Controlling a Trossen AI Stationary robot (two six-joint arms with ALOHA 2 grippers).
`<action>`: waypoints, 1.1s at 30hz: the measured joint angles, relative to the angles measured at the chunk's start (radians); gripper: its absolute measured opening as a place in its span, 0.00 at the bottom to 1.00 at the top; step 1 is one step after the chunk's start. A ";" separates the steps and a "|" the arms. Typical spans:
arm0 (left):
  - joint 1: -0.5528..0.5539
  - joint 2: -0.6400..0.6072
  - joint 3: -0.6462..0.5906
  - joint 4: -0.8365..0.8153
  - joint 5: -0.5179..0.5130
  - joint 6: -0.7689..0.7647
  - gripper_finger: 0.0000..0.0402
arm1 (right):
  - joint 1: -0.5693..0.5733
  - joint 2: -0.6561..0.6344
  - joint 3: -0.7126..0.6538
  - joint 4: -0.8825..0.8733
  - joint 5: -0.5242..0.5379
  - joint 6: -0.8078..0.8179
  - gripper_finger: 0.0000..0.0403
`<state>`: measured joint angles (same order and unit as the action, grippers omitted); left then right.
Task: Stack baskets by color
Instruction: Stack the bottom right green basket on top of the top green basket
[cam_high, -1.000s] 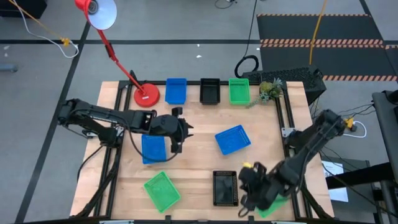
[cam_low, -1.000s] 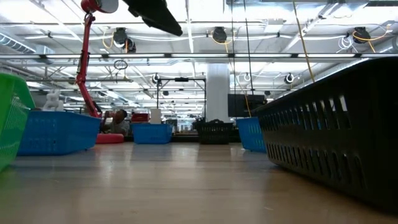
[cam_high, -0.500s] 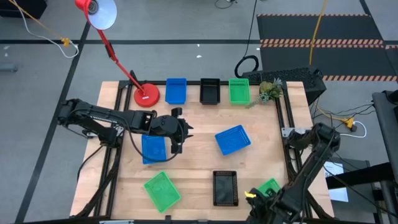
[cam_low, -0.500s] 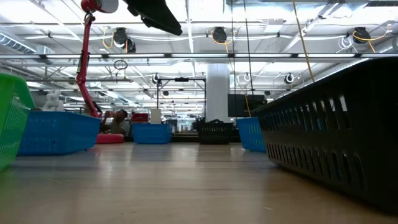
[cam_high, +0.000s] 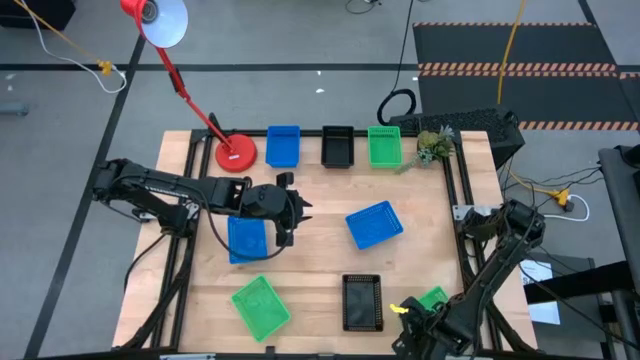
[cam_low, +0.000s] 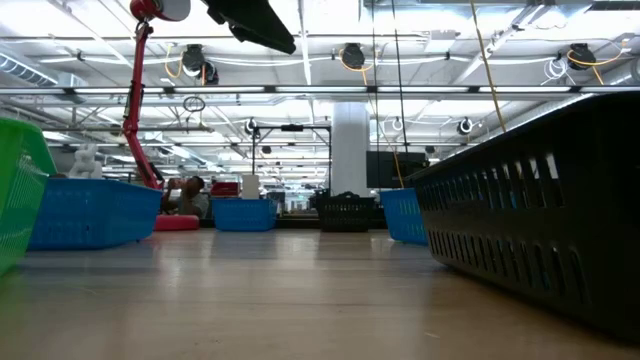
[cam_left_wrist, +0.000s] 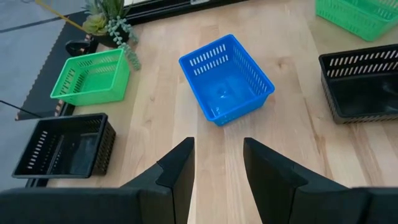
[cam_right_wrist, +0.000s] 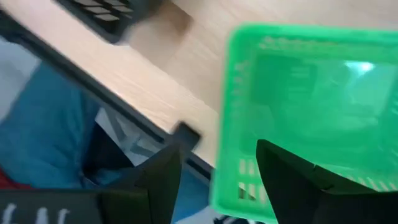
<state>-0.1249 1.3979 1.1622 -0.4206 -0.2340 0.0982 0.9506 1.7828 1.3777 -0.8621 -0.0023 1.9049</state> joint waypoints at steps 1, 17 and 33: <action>0.000 0.000 0.000 0.000 0.000 0.001 0.35 | -0.002 0.000 -0.013 0.007 -0.009 -0.001 0.50; 0.001 0.000 0.000 0.013 0.000 0.030 0.35 | -0.056 0.000 -0.093 0.041 -0.101 -0.159 0.24; 0.001 0.000 0.000 0.013 0.000 0.039 0.35 | -0.065 -0.002 -0.056 -0.006 -0.186 -0.267 0.01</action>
<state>-0.1242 1.3983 1.1622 -0.4072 -0.2340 0.1372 0.8857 1.7812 1.3217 -0.8677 -0.1883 1.6380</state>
